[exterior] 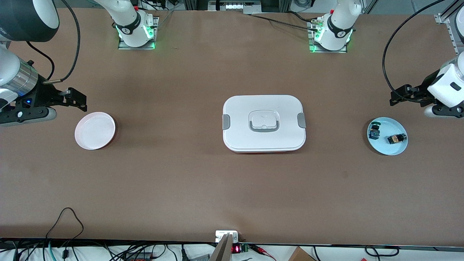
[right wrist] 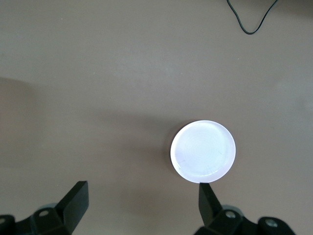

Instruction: Transfer orange switch to right arm and place

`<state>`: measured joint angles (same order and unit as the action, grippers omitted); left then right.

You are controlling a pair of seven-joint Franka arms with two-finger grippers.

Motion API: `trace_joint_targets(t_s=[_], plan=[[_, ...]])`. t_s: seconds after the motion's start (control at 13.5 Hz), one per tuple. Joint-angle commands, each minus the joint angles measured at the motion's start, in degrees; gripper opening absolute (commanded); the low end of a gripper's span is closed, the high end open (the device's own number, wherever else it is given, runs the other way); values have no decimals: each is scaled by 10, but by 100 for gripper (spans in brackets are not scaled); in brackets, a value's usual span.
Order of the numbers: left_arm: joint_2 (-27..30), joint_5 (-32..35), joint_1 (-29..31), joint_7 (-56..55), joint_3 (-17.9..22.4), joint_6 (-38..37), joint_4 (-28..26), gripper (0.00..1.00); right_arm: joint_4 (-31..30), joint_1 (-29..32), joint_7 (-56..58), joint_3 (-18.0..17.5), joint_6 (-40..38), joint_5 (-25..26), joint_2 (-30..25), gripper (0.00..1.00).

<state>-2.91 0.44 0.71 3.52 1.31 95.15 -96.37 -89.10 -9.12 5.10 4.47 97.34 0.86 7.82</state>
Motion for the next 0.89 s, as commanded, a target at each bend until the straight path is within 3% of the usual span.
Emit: trace_joint_targets(t_s=[0.0, 0.82], plan=[[4, 3, -2, 1, 1, -23, 1, 100, 10, -2, -4, 0, -2, -1, 3, 100], [-42, 11, 2, -41, 9, -73, 54, 100, 10, -3, -3, 0, 0, -1, 3, 100]])
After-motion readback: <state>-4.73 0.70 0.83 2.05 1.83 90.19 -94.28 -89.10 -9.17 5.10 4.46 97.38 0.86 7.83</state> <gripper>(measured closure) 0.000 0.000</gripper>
